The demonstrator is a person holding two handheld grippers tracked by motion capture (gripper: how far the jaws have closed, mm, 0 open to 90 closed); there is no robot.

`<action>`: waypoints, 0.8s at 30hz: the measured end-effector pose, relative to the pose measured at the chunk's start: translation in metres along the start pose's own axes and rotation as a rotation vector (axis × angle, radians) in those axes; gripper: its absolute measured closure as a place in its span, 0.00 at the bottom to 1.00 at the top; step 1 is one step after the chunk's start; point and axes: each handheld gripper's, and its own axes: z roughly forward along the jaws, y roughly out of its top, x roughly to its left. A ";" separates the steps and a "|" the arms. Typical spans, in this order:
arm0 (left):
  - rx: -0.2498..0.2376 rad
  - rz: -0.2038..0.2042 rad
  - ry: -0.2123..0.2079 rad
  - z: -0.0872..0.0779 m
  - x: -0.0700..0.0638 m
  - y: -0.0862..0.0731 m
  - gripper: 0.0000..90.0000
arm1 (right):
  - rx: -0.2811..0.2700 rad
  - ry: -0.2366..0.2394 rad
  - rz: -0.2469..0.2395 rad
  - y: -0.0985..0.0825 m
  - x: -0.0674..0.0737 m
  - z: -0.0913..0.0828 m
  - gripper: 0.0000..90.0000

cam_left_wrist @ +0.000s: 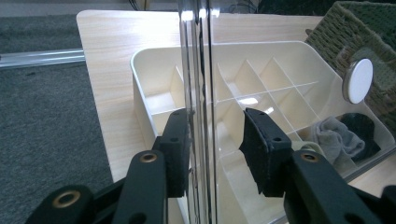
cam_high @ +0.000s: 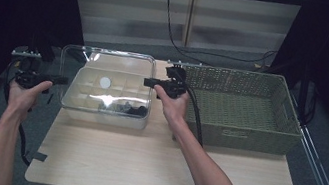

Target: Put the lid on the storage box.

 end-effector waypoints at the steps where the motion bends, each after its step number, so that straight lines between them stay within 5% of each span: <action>1: 0.002 -0.004 0.001 0.002 0.001 0.000 0.68 | 0.005 -0.009 0.001 0.000 -0.001 0.003 0.75; 24: 0.024 -0.037 -0.006 0.024 0.009 -0.001 0.58 | 0.037 -0.156 -0.001 -0.001 -0.002 0.027 0.59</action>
